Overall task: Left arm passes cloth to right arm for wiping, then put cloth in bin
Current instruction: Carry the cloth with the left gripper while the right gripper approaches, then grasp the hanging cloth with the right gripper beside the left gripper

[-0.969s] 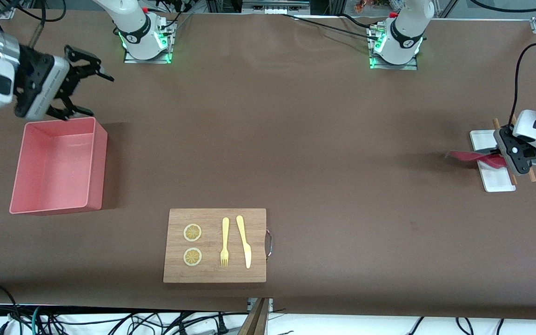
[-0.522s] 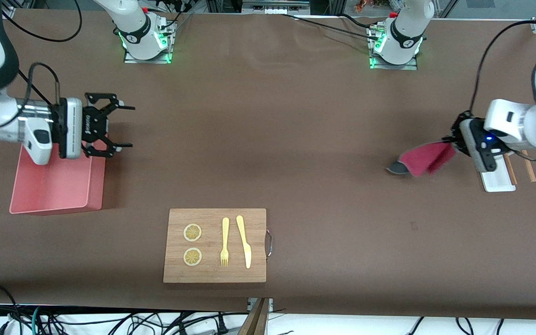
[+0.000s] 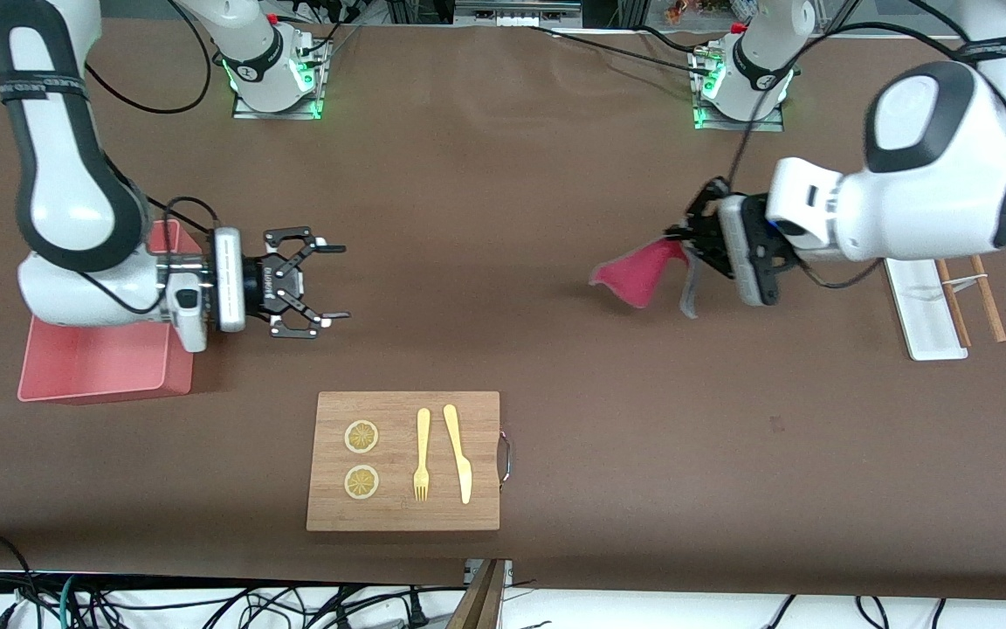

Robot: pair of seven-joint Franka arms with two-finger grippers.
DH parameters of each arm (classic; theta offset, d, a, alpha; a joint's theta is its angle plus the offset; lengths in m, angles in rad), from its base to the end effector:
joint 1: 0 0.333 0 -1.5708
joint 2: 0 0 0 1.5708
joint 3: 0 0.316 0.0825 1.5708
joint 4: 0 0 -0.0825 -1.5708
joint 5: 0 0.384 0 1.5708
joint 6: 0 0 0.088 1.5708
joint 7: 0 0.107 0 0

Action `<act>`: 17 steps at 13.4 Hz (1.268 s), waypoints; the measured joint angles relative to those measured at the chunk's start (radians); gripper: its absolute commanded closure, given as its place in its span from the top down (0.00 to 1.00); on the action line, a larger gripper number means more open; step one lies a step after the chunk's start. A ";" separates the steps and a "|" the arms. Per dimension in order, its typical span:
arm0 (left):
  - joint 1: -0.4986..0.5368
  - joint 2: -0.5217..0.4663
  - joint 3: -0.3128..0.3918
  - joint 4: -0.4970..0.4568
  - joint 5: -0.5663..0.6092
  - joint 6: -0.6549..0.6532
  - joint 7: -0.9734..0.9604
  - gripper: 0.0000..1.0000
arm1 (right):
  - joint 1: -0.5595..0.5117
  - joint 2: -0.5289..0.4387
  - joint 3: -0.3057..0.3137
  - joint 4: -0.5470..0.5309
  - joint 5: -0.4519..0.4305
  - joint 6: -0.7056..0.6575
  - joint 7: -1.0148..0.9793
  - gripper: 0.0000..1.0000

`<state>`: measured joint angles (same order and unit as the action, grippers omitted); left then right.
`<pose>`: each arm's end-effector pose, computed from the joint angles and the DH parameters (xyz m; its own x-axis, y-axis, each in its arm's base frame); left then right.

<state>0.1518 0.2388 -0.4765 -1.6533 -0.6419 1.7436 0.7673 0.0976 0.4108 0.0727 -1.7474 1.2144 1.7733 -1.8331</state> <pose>0.5770 -0.2252 0.4966 0.6500 -0.6814 0.3365 -0.7105 -0.3878 0.5872 0.6182 0.1844 0.3636 0.2166 0.4010 0.8901 0.9608 0.0743 -0.2672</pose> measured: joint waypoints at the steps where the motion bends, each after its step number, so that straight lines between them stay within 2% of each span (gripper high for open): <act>1: -0.046 0.002 -0.002 0.003 -0.027 0.049 -0.047 0.00 | 0.015 0.000 0.012 0.000 0.036 0.032 -0.004 1.00; 5: -0.211 0.006 -0.008 0.006 -0.108 0.225 -0.137 0.00 | 0.066 -0.002 0.074 0.003 0.187 0.164 -0.014 1.00; 8: -0.303 0.011 -0.008 0.006 -0.117 0.340 -0.185 0.00 | 0.119 -0.002 0.101 -0.001 0.254 0.246 -0.014 1.00; 10: -0.342 0.019 -0.008 0.006 -0.117 0.384 -0.215 0.00 | 0.134 -0.007 0.107 -0.024 0.264 0.260 -0.014 1.00; 15: -0.427 0.032 -0.008 0.004 -0.117 0.466 -0.353 0.00 | 0.132 -0.080 0.107 -0.173 0.268 0.258 -0.025 1.00; 17: -0.429 0.031 -0.004 0.005 -0.113 0.471 -0.380 0.00 | 0.122 -0.099 0.098 -0.189 0.267 0.248 -0.028 1.00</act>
<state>-0.2767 0.2700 -0.4802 -1.6485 -0.7552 2.2143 0.3872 0.2196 0.3114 0.1706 -1.9362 1.4809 2.0209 -1.8607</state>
